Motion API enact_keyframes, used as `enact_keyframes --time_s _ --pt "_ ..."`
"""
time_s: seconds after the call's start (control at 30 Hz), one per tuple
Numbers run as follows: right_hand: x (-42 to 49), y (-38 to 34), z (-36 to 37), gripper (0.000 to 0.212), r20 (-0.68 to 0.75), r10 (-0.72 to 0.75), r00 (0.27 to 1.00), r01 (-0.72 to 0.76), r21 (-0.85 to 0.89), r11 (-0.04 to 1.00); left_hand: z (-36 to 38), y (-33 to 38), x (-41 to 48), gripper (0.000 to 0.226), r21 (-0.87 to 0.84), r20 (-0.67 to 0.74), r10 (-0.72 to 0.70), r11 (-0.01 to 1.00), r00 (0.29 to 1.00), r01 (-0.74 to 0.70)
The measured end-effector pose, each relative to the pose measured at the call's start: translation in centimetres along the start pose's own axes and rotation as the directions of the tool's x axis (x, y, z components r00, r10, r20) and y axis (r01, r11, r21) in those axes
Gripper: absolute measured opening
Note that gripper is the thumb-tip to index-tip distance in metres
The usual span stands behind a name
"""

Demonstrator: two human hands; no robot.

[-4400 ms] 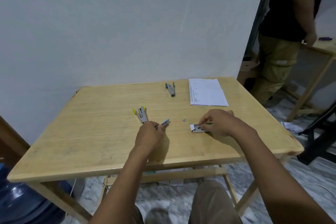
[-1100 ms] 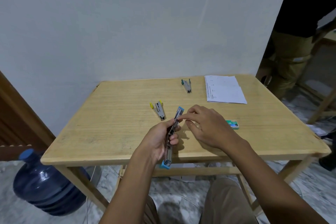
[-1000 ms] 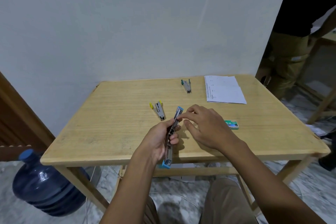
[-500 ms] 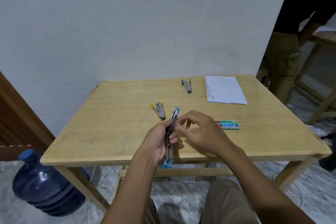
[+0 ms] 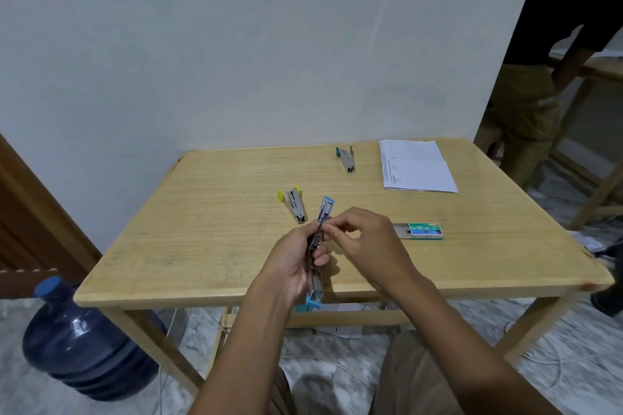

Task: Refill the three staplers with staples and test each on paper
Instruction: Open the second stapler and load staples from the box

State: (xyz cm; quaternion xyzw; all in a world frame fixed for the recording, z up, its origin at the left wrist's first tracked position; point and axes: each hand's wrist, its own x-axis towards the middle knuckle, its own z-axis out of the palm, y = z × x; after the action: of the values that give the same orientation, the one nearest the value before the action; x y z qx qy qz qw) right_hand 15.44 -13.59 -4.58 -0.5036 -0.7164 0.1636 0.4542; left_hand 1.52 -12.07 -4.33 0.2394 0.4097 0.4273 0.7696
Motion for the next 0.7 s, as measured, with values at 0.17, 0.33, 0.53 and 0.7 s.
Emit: enact_keyframes --time_s 0.17,0.33,0.53,0.7 --pt "0.2 0.0 0.2 0.011 -0.007 0.014 1.000 -0.015 -0.094 0.995 0.9 0.0 -0.8 0.019 -0.009 -0.002 0.042 0.999 0.999 -0.042" --pt "-0.1 -0.2 0.5 0.013 -0.055 -0.085 0.995 0.069 -0.249 0.966 0.9 0.1 -1.0 0.020 0.024 -0.019 0.049 0.999 0.999 -0.049" --pt "0.1 -0.3 0.8 0.015 -0.113 -0.083 0.990 0.046 -0.297 0.954 1.1 0.2 -1.2 0.019 0.037 -0.035 0.052 0.998 0.998 -0.051" --pt "0.0 -0.5 0.5 0.021 -0.090 0.004 0.996 -0.026 -0.245 0.969 0.9 0.3 -1.1 0.020 0.028 -0.041 0.069 0.997 0.997 -0.068"
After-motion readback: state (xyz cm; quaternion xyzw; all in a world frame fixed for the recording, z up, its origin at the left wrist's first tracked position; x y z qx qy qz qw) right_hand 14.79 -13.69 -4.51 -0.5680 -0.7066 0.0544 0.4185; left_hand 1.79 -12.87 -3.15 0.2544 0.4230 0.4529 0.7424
